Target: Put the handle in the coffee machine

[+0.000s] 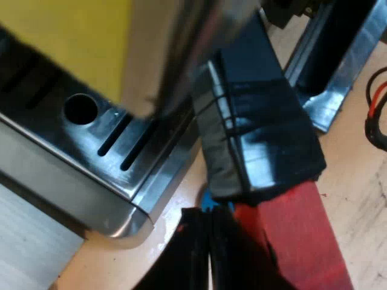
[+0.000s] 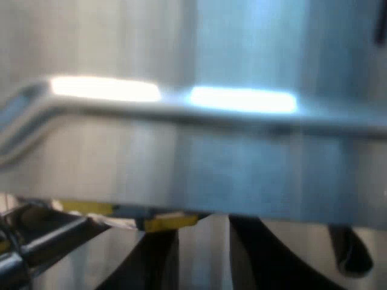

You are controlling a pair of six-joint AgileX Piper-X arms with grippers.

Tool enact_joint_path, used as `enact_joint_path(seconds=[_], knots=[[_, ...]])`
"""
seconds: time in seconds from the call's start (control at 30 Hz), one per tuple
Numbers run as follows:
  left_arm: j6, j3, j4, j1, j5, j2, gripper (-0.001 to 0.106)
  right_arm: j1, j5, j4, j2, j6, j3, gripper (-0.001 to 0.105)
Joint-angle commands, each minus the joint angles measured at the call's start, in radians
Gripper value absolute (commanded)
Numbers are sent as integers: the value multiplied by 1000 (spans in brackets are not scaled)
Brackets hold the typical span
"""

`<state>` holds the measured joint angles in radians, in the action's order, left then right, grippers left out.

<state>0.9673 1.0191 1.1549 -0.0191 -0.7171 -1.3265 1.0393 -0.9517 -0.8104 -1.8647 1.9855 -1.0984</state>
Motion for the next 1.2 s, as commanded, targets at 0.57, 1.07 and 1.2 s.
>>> enact_joint_path(seconds=[0.57, 1.07, 1.2], knots=[[16, -46, 84, -32, -135, 55, 0, 36, -39, -45, 54, 14, -41, 23], [19, -50, 78, -32, -135, 55, 0, 77, -39, -15, 106, 6, 56, 23], [24, -50, 77, -46, -133, 55, 0, 91, -39, -13, 154, 9, 111, 23]])
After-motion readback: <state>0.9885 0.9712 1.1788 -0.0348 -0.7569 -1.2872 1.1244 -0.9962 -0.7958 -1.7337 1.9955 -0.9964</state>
